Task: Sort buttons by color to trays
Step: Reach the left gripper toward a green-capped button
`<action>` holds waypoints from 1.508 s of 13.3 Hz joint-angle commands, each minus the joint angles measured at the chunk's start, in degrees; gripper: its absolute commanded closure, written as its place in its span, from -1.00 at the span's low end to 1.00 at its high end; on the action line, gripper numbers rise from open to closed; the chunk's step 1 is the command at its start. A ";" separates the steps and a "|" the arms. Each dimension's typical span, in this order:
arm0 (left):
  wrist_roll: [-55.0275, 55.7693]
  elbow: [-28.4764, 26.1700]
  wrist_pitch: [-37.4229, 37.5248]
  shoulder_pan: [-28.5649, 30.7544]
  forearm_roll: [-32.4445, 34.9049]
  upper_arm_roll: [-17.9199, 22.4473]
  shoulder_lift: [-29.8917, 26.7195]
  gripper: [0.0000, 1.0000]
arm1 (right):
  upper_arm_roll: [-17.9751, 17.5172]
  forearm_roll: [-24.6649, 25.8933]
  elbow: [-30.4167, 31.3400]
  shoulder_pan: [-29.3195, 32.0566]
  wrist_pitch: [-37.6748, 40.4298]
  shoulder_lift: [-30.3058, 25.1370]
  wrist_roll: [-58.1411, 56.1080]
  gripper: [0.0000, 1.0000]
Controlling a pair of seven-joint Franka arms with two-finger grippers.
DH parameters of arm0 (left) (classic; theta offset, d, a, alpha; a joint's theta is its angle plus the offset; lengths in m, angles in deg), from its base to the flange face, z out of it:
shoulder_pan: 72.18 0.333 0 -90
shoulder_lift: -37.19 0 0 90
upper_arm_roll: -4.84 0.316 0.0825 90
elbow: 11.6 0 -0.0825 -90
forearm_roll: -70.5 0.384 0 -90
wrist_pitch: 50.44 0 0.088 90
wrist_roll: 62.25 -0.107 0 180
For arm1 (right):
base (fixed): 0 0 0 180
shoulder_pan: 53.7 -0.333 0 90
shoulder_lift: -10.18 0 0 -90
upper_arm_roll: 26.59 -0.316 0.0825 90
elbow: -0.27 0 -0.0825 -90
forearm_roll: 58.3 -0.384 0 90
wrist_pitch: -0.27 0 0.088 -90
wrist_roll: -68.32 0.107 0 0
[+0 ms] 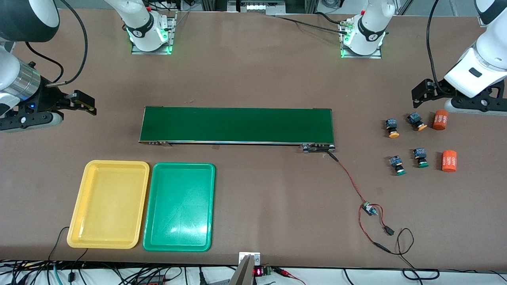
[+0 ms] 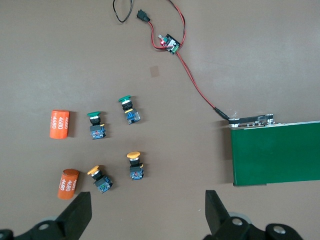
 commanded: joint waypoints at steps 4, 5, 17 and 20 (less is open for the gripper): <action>-1.24 0.37 1.47 0.49 0.24 -0.24 -0.97 -1.00 | -0.30 1.45 0.47 1.58 0.83 -0.68 0.58 -1.00; -1.15 0.37 1.47 0.49 0.23 -0.23 -0.97 -1.00 | -0.21 1.45 0.47 1.58 0.83 -0.68 0.58 -1.00; -0.97 3.71 4.72 1.63 -0.03 0.47 3.50 -1.00 | -0.65 1.28 0.21 1.22 0.83 -0.77 1.37 -1.00; -1.59 3.80 4.72 1.81 0.23 0.47 6.75 -1.00 | -0.65 1.10 0.30 1.49 0.83 -0.68 1.46 -1.00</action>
